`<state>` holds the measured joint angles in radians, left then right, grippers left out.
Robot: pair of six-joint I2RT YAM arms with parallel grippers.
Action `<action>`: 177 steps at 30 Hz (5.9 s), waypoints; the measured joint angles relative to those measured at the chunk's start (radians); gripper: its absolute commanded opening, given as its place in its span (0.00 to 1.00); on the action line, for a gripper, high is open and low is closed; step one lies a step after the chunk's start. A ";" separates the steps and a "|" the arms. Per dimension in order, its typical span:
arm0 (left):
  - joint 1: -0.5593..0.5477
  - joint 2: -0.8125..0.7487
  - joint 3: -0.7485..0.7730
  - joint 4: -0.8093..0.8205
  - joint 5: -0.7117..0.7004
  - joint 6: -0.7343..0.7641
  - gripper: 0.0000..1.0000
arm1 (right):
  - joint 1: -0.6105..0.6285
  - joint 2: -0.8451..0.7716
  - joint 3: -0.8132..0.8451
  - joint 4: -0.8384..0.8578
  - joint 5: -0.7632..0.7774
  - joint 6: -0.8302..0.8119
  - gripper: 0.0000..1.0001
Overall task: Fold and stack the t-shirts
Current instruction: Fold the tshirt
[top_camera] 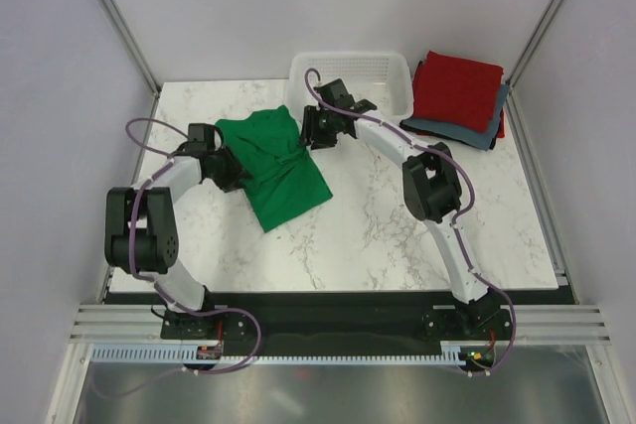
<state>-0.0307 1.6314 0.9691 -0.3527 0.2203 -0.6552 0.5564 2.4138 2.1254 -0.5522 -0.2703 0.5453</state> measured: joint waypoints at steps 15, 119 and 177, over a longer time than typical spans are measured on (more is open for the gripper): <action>0.093 -0.210 0.101 -0.106 0.070 0.059 0.54 | -0.024 -0.299 -0.317 0.116 -0.035 0.047 0.66; -0.456 -1.063 -0.560 -0.438 -0.456 -0.434 0.57 | 0.404 -0.816 -1.395 0.583 0.164 0.345 0.62; -0.670 -0.851 -0.618 -0.347 -0.457 -0.477 0.41 | 0.408 -0.786 -1.362 0.522 0.288 0.350 0.00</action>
<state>-0.7010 0.7799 0.3511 -0.6994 -0.2371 -1.1324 0.9646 1.6279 0.7635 -0.0299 0.0181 0.8951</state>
